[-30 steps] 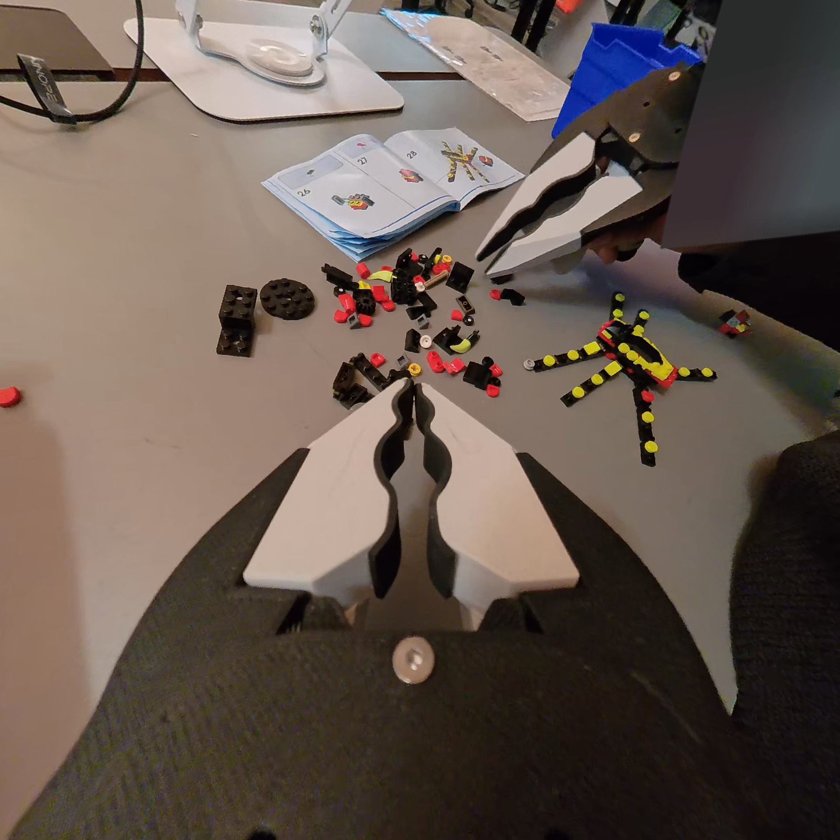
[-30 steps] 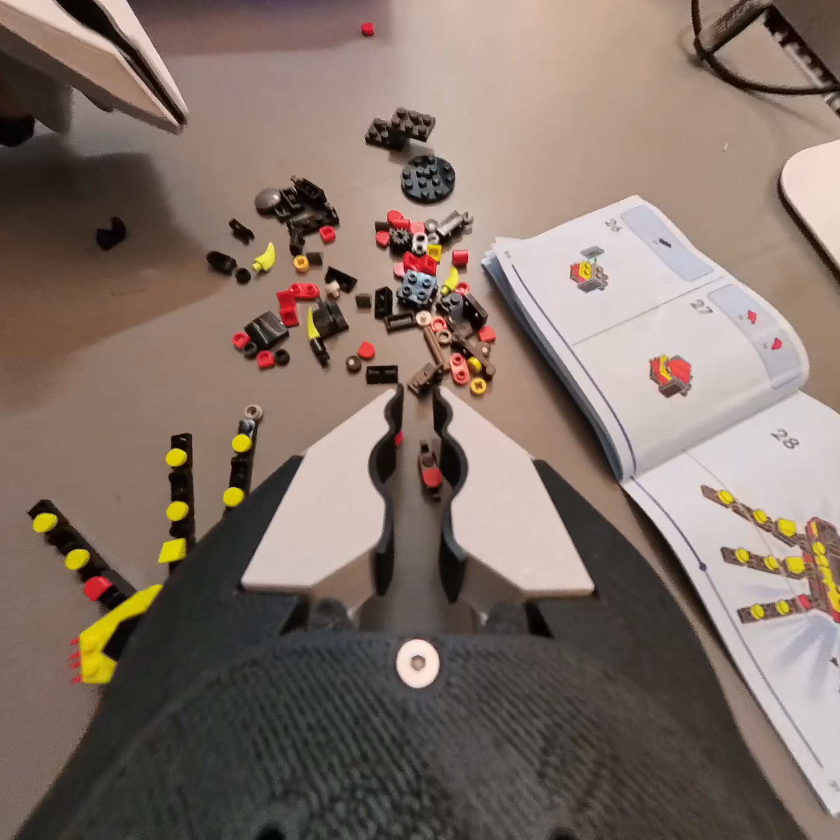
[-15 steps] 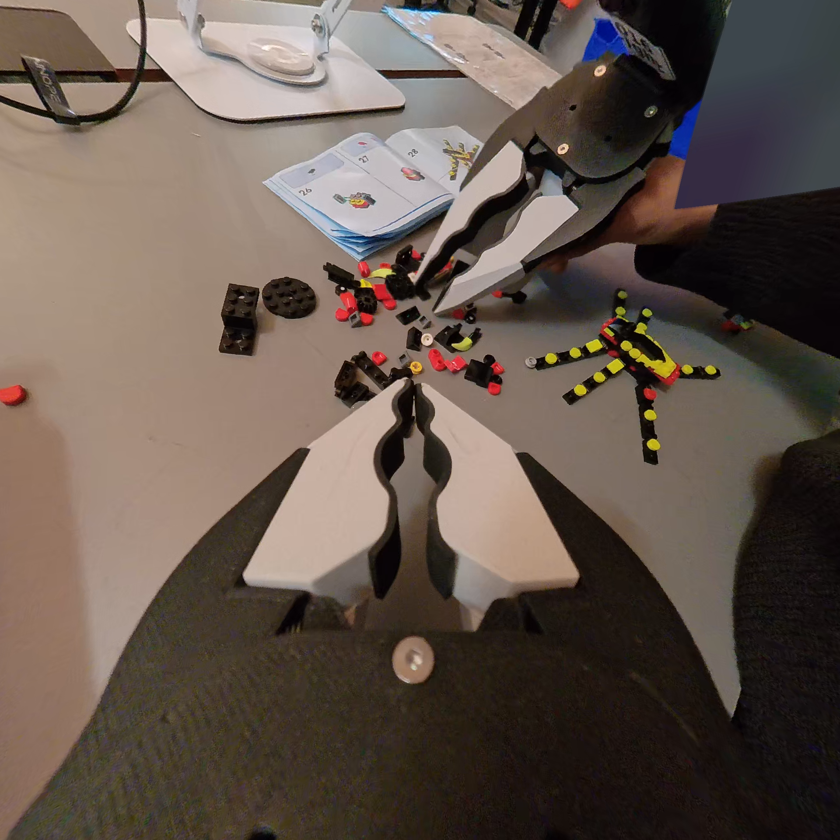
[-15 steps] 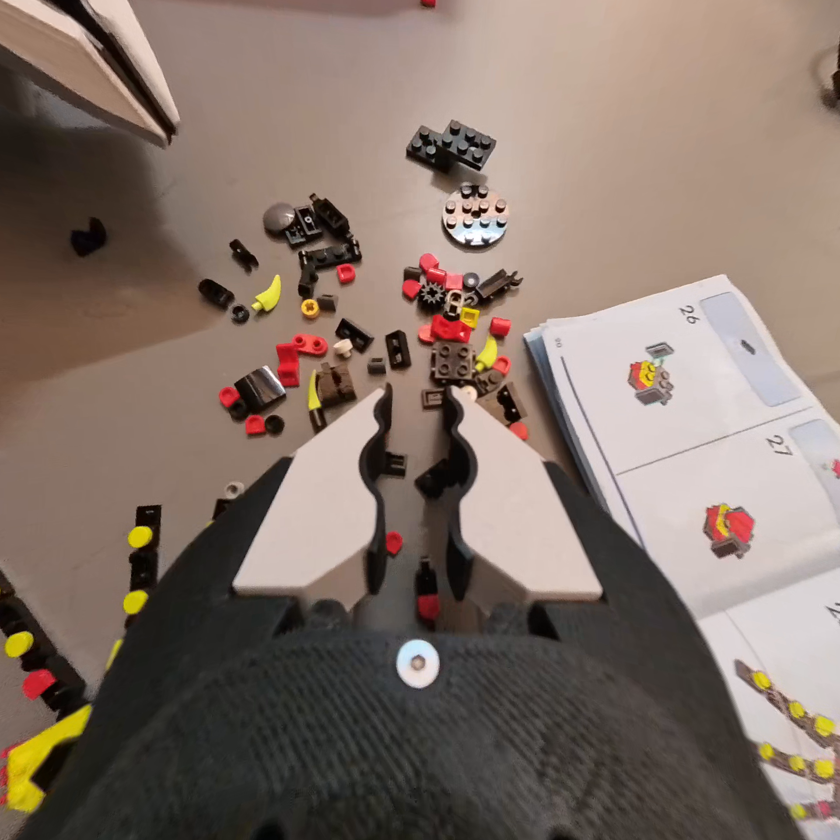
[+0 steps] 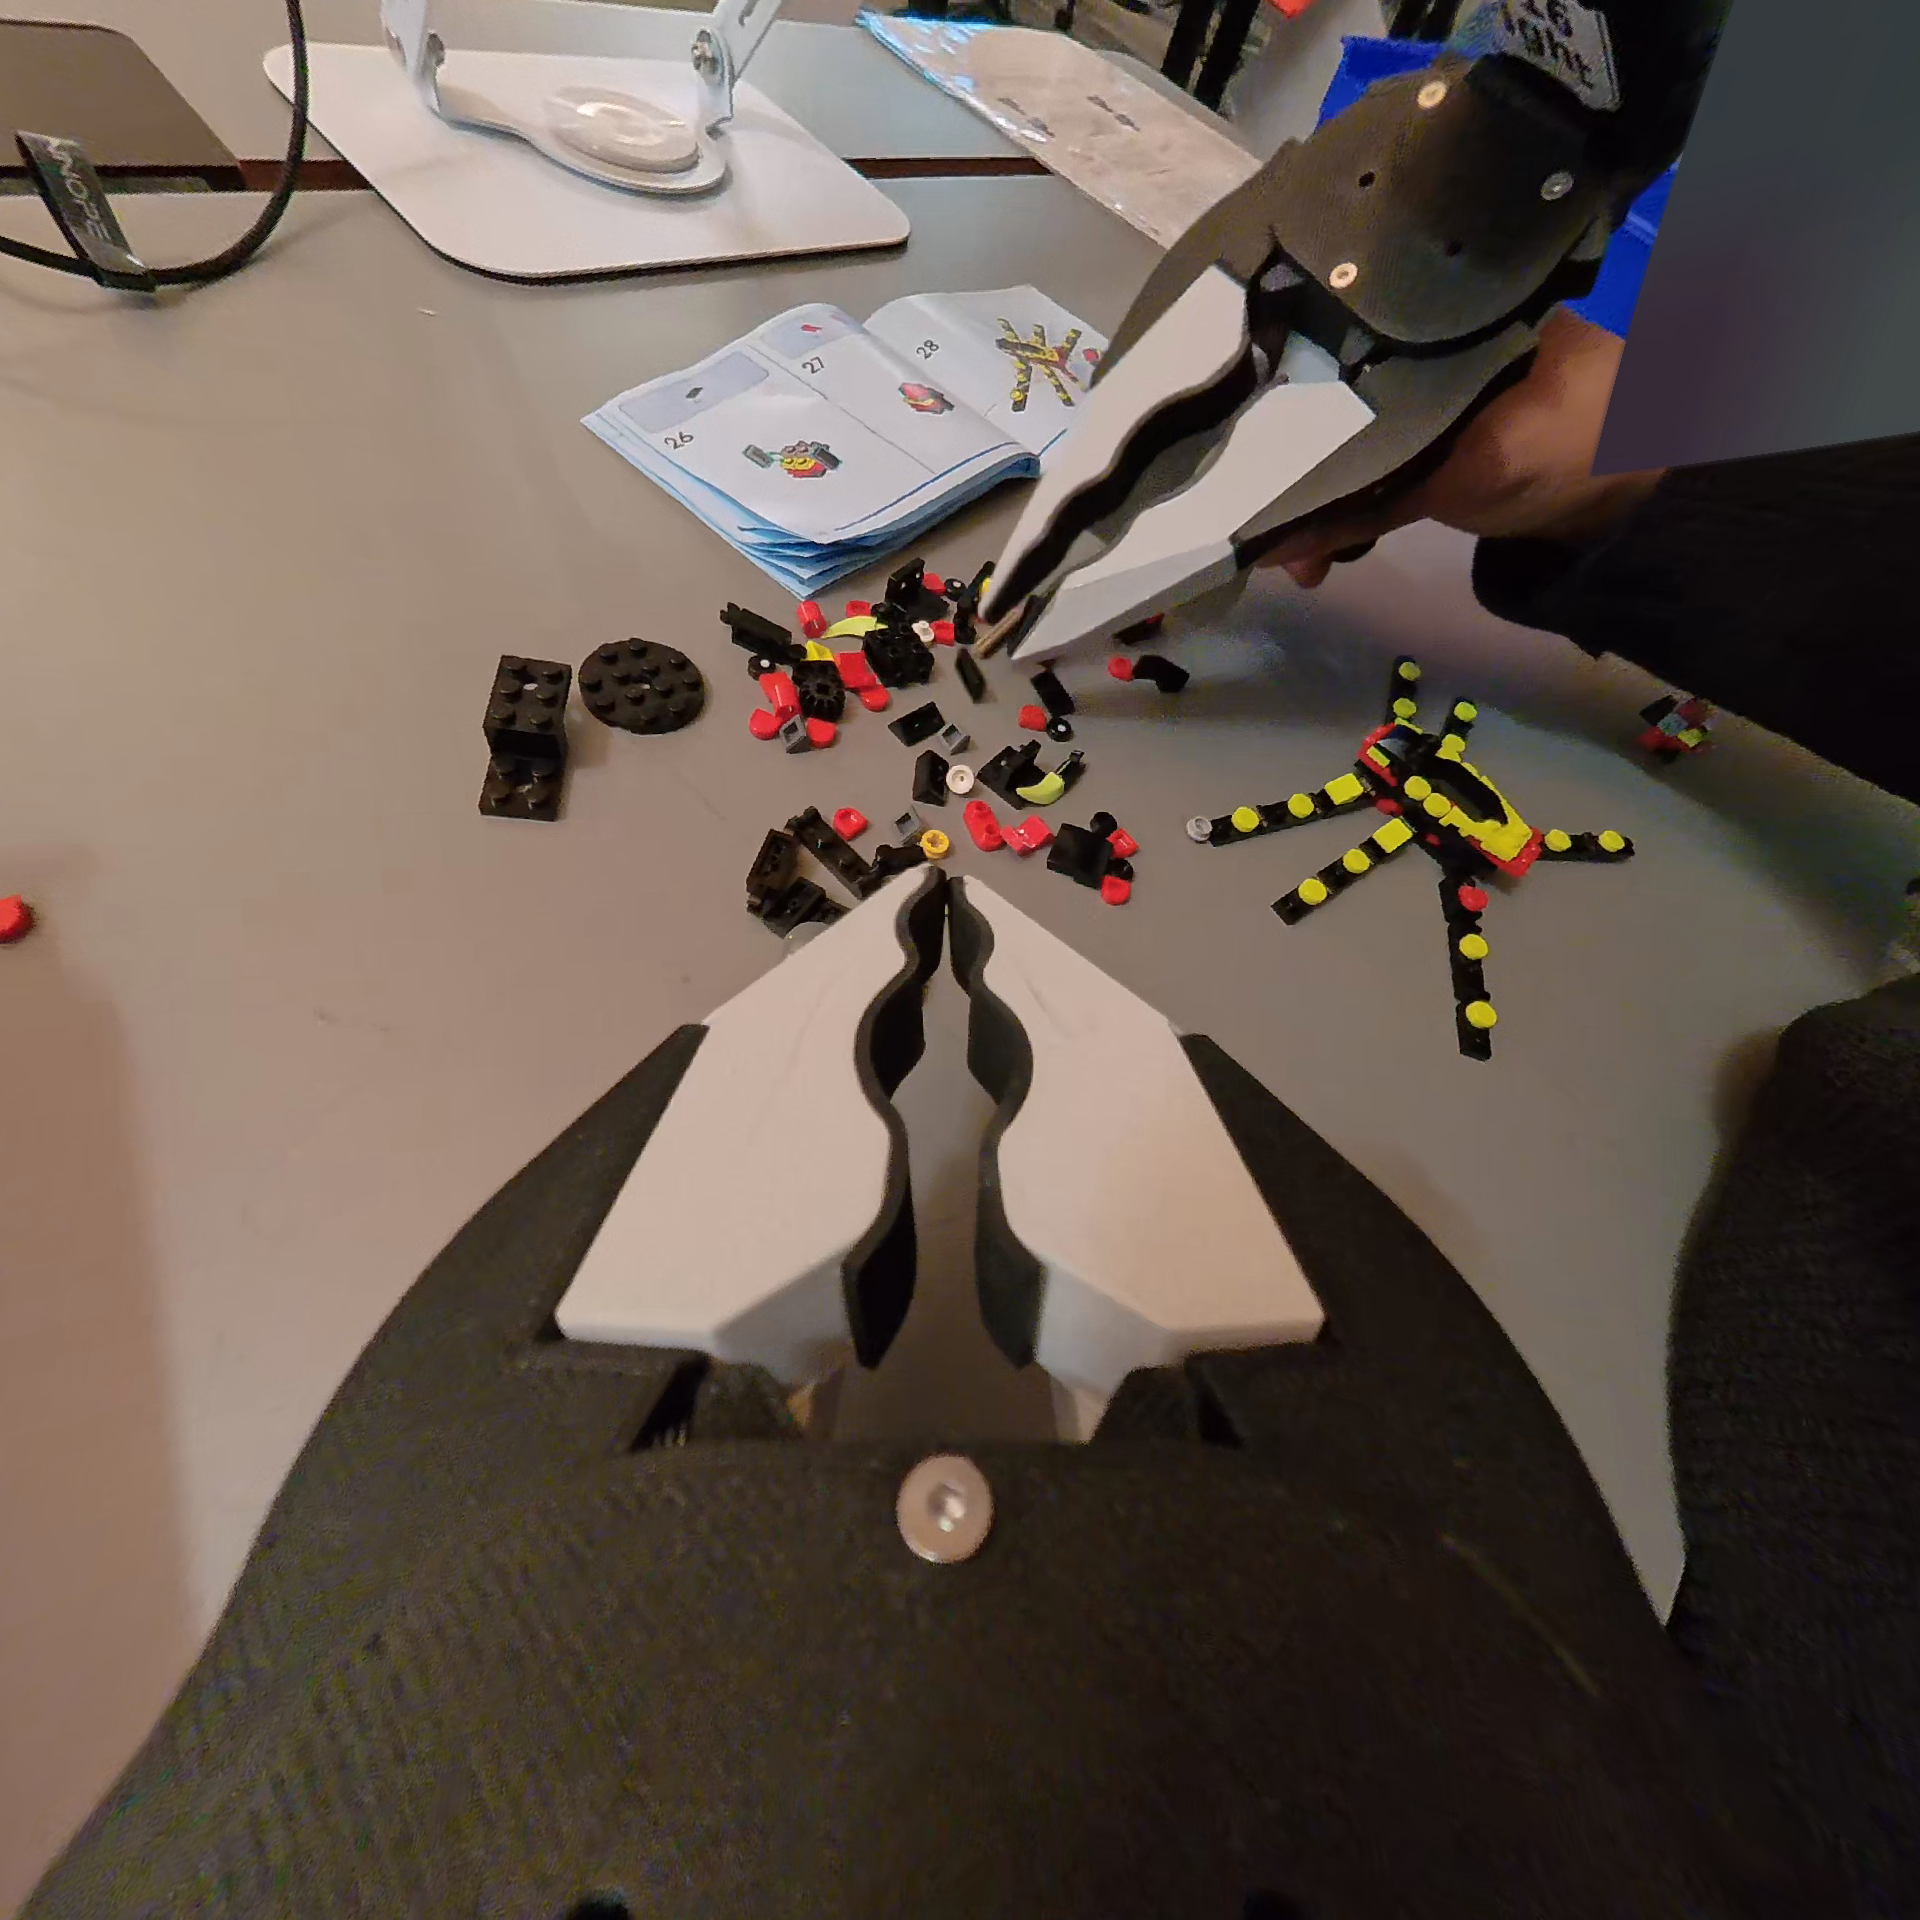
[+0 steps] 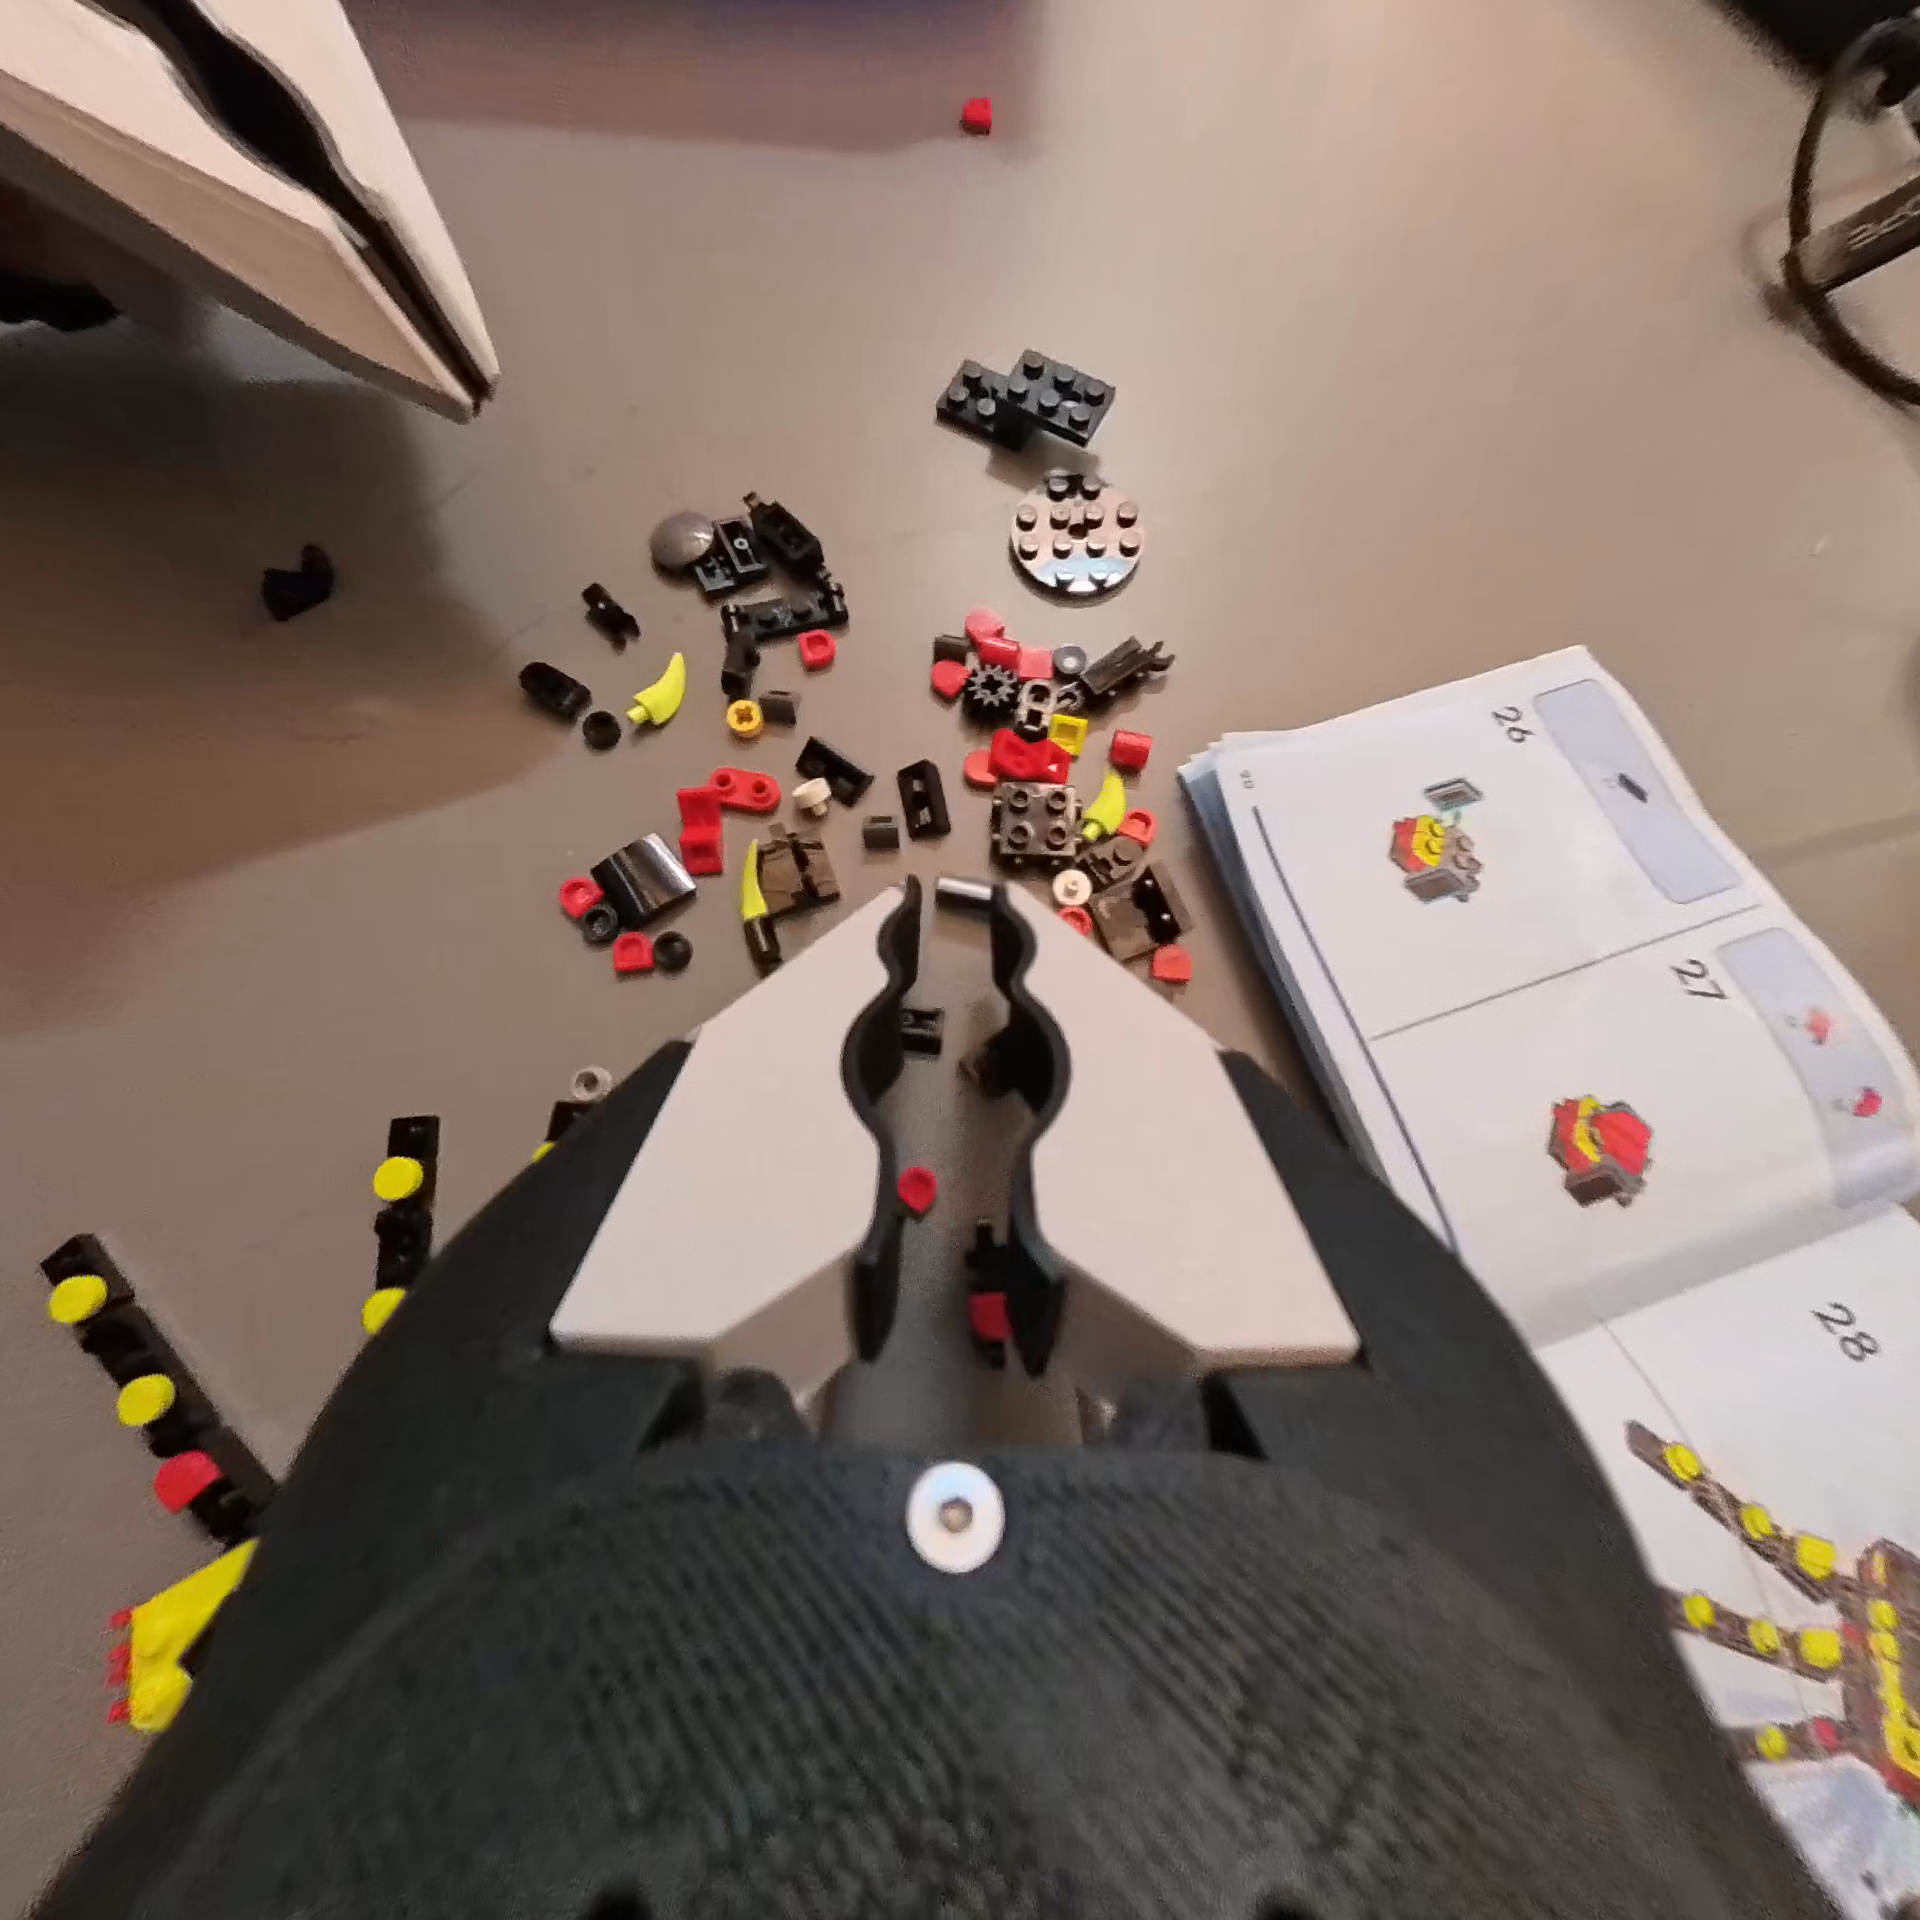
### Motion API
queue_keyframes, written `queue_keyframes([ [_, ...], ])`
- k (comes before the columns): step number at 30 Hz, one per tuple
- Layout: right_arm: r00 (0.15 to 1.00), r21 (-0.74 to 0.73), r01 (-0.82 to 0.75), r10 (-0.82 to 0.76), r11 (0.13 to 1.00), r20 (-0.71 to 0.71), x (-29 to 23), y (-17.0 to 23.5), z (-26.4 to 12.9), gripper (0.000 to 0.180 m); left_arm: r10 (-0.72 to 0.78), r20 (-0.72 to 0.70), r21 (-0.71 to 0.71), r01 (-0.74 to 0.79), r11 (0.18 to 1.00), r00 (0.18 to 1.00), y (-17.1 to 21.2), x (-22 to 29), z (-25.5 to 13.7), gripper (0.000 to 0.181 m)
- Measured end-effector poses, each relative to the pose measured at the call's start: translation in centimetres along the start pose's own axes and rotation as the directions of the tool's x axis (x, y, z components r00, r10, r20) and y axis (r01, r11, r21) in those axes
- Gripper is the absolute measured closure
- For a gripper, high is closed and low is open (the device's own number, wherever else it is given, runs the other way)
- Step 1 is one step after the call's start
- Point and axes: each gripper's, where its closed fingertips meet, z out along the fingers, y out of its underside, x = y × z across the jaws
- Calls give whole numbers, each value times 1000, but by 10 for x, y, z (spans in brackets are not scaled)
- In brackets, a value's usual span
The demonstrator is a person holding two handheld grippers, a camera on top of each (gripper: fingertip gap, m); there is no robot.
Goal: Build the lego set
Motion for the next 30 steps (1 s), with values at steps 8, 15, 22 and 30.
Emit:
queue_keyframes([
  [8, 1000, -50, -9, 9, 999, -1, 1, 8, 16, 152, 5, 3, -2, -5, 1000, 1000, 0, 1, -1, 181],
  [15, 1000, -60, -1, 3, 998, 29, -1, 7, 20, 172, 0, -7, -7, 0, 1000, 1000, 1, 1, 1, 181],
  [22, 999, -87, 24, -20, 996, 39, -5, 9, 16, 172, 3, -4, -5, -3, 1000, 1000, 1, 2, 0, 181],
  [30, 998, -89, 53, -49, 995, 49, -3, 5, 21, 167, 2, -6, -7, -2, 1000, 1000, 1, 2, 0, 181],
])
